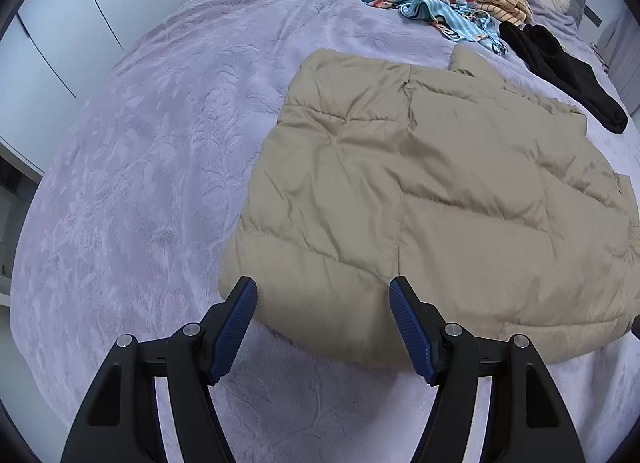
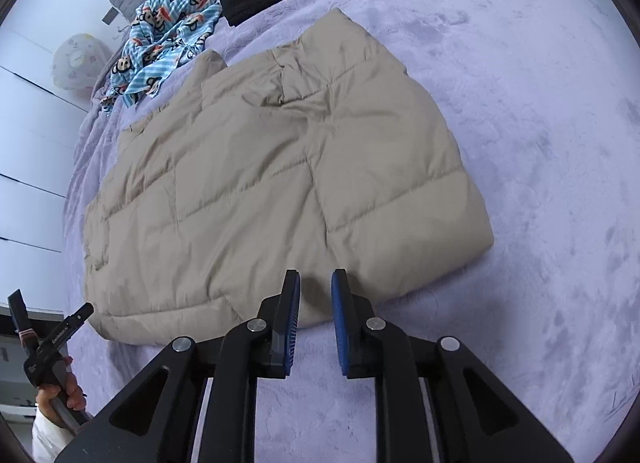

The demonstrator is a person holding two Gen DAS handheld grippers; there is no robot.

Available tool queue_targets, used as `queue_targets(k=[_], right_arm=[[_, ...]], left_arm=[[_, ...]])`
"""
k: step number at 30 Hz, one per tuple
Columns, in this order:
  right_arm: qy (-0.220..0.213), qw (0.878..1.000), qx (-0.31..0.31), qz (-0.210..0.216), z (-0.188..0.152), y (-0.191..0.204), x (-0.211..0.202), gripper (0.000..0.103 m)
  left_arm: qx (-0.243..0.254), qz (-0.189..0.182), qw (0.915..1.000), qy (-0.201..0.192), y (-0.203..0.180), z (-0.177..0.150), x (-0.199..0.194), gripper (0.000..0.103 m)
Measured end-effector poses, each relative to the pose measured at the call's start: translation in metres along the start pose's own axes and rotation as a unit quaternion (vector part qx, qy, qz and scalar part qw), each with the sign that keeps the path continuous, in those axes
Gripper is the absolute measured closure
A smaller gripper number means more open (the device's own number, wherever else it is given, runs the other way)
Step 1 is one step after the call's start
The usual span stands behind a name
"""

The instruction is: Fold large clothes

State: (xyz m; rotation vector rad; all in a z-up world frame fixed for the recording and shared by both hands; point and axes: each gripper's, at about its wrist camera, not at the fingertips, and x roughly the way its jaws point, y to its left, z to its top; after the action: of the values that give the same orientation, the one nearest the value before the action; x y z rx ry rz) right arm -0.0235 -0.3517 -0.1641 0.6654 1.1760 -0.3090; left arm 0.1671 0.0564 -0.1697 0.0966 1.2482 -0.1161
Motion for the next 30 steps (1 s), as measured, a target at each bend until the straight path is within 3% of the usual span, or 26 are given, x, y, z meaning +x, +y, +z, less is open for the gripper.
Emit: queue_targets(k=[1,3,4,9,12,14,16,19,23,30], right_arm=[[0.002,1.0,0.001,0.001,-0.003,-0.001,0.0,0.084],[0.006,1.0,0.002,0.004,-0.008,-0.002,-0.001,0.083],[0.008,1.0,0.003,0.004,-0.01,-0.002,-0.001,0.082],[0.015,1.0,0.003,0.004,-0.015,-0.003,0.0,0.08],[0.017,1.0,0.008,0.004,-0.018,-0.003,0.001,0.073],[0.015,1.0,0.013,0.008,-0.02,-0.004,0.001,0.047],[0.013,1.0,0.017,0.018,-0.022,-0.005,0.0,0.037],[0.017,0.999,0.027,0.029,-0.023,-0.005,0.004,0.035],[0.022,0.997,0.044,0.052,-0.023,-0.007,0.009,0.022],[0.025,0.992,0.084,0.087,-0.02,-0.016,0.02,0.019]], left_arm=[[0.001,0.0,1.0,0.002,-0.001,-0.004,-0.001,0.032],[0.0,0.001,1.0,0.005,0.0,-0.012,-0.003,0.005],[-0.002,0.0,1.0,0.001,0.0,-0.016,-0.006,0.004],[0.004,-0.002,0.9999,0.011,-0.001,-0.027,-0.006,0.004],[0.002,-0.006,0.9998,0.019,-0.002,-0.032,-0.002,0.004],[0.003,-0.009,0.9997,0.022,-0.004,-0.034,0.0,0.001],[0.004,-0.008,0.9997,0.024,-0.006,-0.036,0.001,0.0],[0.006,-0.01,0.9995,0.03,-0.01,-0.037,0.002,0.0],[0.006,-0.016,0.9992,0.036,-0.014,-0.037,0.004,0.0],[0.0,-0.025,0.9983,0.052,-0.016,-0.035,0.012,0.0]])
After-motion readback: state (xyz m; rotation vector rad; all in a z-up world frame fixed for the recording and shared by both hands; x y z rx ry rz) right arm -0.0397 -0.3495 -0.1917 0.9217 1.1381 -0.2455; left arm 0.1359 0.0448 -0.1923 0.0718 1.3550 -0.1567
